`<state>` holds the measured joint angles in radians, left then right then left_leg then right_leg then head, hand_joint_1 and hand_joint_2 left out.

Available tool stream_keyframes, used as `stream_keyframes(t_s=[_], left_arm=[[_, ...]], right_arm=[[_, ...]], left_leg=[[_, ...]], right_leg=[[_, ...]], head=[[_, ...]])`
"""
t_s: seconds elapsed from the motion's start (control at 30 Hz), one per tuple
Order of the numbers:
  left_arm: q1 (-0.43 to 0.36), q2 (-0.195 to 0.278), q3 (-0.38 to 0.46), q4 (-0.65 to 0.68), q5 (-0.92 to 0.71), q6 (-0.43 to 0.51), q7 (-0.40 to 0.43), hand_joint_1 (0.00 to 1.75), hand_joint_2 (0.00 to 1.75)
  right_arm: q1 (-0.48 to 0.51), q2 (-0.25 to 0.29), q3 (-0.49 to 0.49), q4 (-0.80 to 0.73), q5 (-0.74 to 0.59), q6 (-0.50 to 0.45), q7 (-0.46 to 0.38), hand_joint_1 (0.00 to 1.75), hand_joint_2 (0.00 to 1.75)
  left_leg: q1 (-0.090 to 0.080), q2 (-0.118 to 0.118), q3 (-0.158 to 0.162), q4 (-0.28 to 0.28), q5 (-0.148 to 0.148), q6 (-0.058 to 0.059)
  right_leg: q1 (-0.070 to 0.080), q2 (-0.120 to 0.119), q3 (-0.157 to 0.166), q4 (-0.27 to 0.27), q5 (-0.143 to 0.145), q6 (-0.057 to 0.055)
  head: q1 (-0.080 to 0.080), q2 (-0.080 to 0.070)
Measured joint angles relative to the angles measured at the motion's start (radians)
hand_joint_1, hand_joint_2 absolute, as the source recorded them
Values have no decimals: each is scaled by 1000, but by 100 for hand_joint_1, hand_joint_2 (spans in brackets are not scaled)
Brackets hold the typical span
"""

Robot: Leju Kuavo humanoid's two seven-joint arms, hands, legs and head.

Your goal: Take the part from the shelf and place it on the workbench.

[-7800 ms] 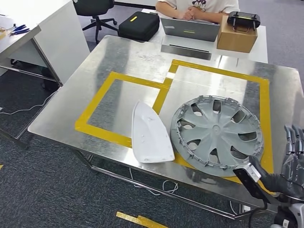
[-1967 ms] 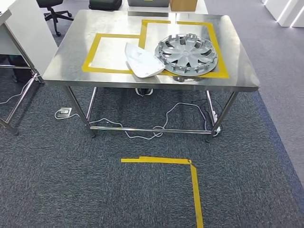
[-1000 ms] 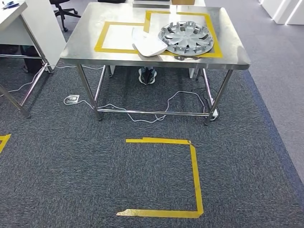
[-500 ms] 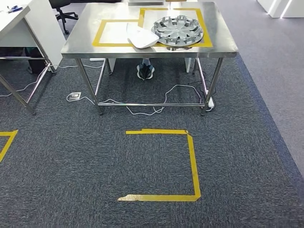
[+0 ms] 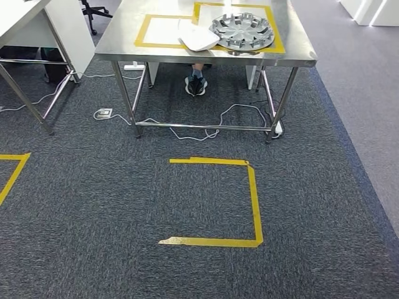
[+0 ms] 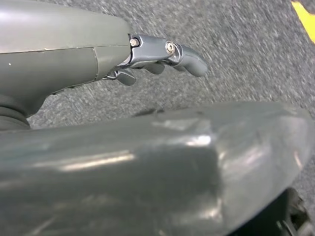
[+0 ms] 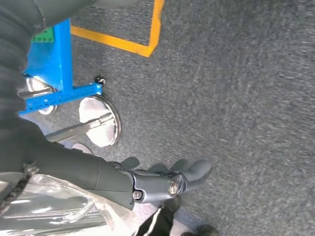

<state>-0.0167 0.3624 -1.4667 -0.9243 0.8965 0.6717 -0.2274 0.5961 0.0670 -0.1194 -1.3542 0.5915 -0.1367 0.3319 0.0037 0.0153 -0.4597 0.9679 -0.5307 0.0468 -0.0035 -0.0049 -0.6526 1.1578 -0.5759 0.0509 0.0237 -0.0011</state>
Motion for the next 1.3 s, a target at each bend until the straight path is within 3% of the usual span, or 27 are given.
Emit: stream_keyframes(t_s=[0.07,0.1,0.13,0.23,0.3,0.4,0.47,0.57,1.3], left_arm=[[0,0,0,0,0,2,0,0,0],[1,0,0,0,0,3,0,0,0],[1,0,0,0,0,4,0,0,0],[0,0,0,0,1,8,0,0,0],[-2,2,0,0,3,10,0,0,0],[-1,4,0,0,4,13,0,0,0],[-1,3,0,0,5,14,0,0,0],[0,4,0,0,6,18,0,0,0],[0,7,-15,0,36,25,-10,0,0]], right_arm=[[0,-3,2,2,-4,-1,1,0,44],[0,-4,3,3,-7,-3,2,0,0],[0,-6,4,4,-12,-7,4,0,0],[-1,-15,14,5,-40,-27,12,0,0],[0,-20,23,6,-61,-39,19,0,0],[6,-24,35,7,-79,-48,25,0,0],[6,-29,44,7,-95,-57,30,0,0],[6,-39,60,7,-125,-74,40,0,0],[21,-141,216,7,-343,-210,71,0,0]], left_leg=[[-1,1,-24,1,18,0],[-1,1,-34,2,26,-2],[-1,1,-42,3,32,-4],[-5,1,-56,9,47,-14],[-11,1,-65,17,49,-12],[-10,1,-71,18,55,-5],[-8,0,-72,15,63,-16],[-5,-1,-73,14,68,-22],[-6,-1,-81,16,70,-27]], right_leg=[[-2,1,-23,103,-54,6],[-2,1,-8,105,-53,7],[-2,1,29,66,-35,6],[-1,1,182,-159,25,-5],[0,1,211,-223,29,-11],[2,-1,205,-224,34,-16],[5,-4,204,-224,36,-21],[8,-6,201,-221,38,-24],[5,-5,194,-217,38,-25]], head=[[1,0],[1,0],[1,0],[1,0],[1,0],[1,0],[1,0],[2,0],[2,0]])
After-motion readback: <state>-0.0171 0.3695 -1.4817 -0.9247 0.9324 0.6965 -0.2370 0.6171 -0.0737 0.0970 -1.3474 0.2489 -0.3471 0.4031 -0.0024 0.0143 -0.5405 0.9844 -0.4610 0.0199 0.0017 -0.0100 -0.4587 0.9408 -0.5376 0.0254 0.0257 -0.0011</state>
